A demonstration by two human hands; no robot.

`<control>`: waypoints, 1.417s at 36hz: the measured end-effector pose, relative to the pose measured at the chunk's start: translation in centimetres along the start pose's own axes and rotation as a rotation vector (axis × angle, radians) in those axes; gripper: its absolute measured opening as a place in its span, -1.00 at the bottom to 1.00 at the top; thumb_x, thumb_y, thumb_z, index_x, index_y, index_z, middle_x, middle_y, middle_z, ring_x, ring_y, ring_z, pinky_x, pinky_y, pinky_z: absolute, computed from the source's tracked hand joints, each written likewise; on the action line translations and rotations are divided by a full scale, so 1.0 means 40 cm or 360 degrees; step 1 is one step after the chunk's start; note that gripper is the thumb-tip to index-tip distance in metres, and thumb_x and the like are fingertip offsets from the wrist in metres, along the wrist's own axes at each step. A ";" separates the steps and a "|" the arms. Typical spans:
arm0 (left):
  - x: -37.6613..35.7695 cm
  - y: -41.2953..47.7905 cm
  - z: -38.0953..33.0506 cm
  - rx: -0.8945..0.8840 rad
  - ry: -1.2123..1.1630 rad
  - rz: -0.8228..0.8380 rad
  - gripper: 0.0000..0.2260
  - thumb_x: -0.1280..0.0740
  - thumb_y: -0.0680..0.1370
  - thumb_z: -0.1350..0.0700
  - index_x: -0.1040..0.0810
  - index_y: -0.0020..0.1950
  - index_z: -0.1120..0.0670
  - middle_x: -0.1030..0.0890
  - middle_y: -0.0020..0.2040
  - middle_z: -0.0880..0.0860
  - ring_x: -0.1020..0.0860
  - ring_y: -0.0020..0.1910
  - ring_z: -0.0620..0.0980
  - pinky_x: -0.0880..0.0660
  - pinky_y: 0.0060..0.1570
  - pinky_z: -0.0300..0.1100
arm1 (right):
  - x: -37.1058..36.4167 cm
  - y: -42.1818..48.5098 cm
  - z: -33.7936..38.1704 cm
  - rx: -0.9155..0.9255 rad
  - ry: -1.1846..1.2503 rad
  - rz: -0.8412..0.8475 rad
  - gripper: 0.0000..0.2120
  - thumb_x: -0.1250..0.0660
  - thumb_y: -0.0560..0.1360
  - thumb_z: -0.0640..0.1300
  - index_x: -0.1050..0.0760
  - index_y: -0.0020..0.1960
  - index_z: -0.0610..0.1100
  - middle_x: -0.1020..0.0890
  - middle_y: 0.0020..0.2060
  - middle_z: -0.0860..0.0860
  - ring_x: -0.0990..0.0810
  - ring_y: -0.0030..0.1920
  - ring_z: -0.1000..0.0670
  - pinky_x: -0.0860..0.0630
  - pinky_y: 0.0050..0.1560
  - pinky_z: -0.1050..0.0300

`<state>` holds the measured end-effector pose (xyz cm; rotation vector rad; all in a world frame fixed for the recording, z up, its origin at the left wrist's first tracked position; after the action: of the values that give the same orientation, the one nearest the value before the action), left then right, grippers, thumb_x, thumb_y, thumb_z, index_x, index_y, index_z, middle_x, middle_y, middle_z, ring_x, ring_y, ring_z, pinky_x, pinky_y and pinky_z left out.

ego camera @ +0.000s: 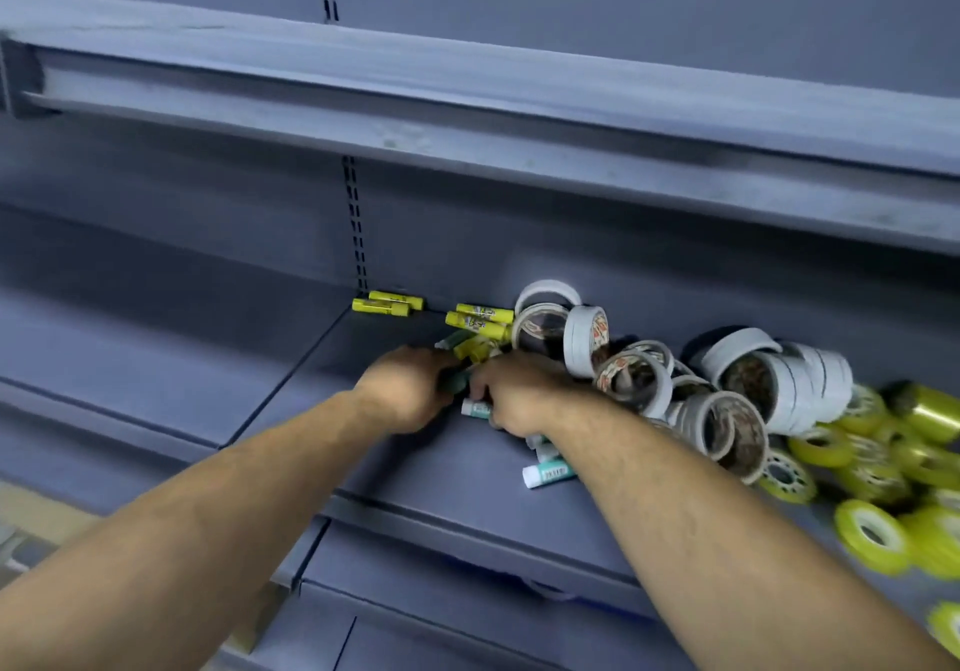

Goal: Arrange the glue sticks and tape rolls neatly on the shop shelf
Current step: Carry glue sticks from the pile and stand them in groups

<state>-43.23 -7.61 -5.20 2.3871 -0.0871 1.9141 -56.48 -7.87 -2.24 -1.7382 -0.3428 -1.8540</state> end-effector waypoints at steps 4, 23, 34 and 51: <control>-0.008 0.005 0.007 -0.0016 0.0060 0.0092 -0.69 -0.23 0.58 -0.17 -0.46 0.31 -0.17 -0.58 0.27 -0.04 -0.57 0.16 0.13 -0.50 0.00 -0.12 | -0.001 -0.006 0.000 -0.0051 0.0053 -0.0035 -0.65 -0.37 0.51 -0.22 -0.58 0.23 0.09 -0.57 0.21 -0.01 -0.56 0.21 -0.10 -0.49 0.08 0.18; 0.024 -0.046 0.078 0.0284 -0.0279 0.0307 -0.44 -0.47 0.43 0.03 -0.29 0.34 -0.05 -0.57 -0.12 -0.02 -0.56 -0.15 0.04 -0.44 -0.28 -0.17 | -0.008 0.008 -0.007 -0.0050 0.0018 0.0017 -0.67 -0.43 0.49 -0.23 -0.60 0.20 0.05 -0.57 0.16 0.03 -0.58 0.14 -0.04 -0.52 0.00 0.19; 0.025 -0.065 0.088 0.0336 -0.0600 -0.0053 -0.40 -0.48 0.50 0.07 -0.18 0.38 0.02 -0.52 -0.01 0.02 -0.53 -0.11 0.05 -0.40 -0.21 -0.20 | -0.018 0.028 -0.011 0.0014 -0.0069 -0.0002 -0.84 -0.27 0.59 0.04 -0.53 0.14 0.09 -0.58 0.09 0.02 -0.53 0.13 -0.08 -0.39 -0.09 0.12; 0.034 -0.097 0.075 0.0277 -0.0604 -0.0209 -0.61 -0.39 0.54 0.12 -0.19 0.18 -0.03 -0.51 -0.16 0.03 -0.52 -0.23 0.03 -0.37 -0.28 -0.15 | 0.000 0.035 -0.005 -0.0247 0.0672 -0.0382 -0.78 -0.44 0.39 -0.21 -0.52 -0.04 0.02 -0.55 -0.17 0.13 -0.55 -0.11 0.00 -0.56 -0.14 0.10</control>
<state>-39.67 -4.03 -4.61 2.7629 0.2166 1.4483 -55.87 -9.10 -2.51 -1.3940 -0.2510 -2.4151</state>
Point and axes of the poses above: each hand's wrist, its own y-axis towards the middle knuckle, its own x-axis out of the back of the hand, z = x × y, the point moved 6 cm from there along y, towards the middle knuckle
